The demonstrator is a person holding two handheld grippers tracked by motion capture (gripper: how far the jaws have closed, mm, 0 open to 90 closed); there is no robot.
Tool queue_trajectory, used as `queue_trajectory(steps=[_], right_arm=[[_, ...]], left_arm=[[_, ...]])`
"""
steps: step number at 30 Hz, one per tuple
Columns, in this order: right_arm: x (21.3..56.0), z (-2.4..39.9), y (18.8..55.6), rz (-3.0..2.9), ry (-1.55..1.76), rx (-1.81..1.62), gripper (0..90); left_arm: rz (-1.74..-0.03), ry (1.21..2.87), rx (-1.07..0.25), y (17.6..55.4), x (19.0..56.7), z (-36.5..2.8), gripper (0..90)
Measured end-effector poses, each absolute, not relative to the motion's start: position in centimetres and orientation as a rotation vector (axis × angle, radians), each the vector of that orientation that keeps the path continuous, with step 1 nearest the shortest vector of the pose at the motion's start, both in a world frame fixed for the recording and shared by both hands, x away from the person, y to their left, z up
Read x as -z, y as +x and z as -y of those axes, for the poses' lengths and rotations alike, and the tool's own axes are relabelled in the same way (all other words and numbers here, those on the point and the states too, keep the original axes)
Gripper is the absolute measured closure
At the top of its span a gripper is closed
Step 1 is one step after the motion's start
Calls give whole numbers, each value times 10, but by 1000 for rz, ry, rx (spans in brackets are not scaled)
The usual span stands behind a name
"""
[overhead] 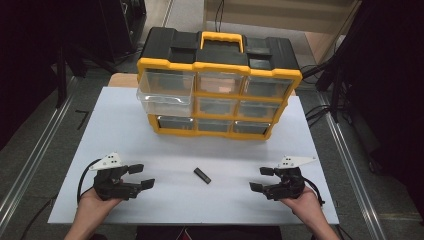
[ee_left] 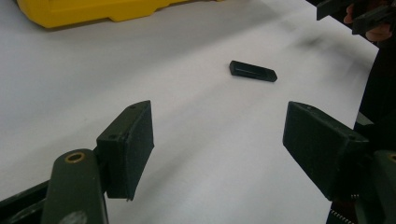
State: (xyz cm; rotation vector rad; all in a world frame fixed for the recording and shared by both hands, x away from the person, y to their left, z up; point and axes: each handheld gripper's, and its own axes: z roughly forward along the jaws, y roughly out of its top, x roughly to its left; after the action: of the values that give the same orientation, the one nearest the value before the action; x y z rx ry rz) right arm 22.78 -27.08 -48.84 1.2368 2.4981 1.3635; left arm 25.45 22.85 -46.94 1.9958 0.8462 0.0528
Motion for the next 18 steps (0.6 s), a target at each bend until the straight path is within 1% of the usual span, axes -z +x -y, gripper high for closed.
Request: queue_trajectory(steps=[2, 9, 13, 18], right_arm=[[490, 272, 229, -2499, 1255, -1348, 203], [492, 271, 231, -2510, 1256, -1330, 204], [494, 268, 231, -2540, 1270, -1286, 208], [496, 265, 231, -2562, 1270, -1273, 212]], left_arm=[[-846, 2007, -58, 254, 469, -226, 276], [-877, 2023, -46, 255, 471, -226, 276], [-878, 2029, -83, 254, 468, -228, 277], [-901, 2030, -85, 256, 469, -229, 277]])
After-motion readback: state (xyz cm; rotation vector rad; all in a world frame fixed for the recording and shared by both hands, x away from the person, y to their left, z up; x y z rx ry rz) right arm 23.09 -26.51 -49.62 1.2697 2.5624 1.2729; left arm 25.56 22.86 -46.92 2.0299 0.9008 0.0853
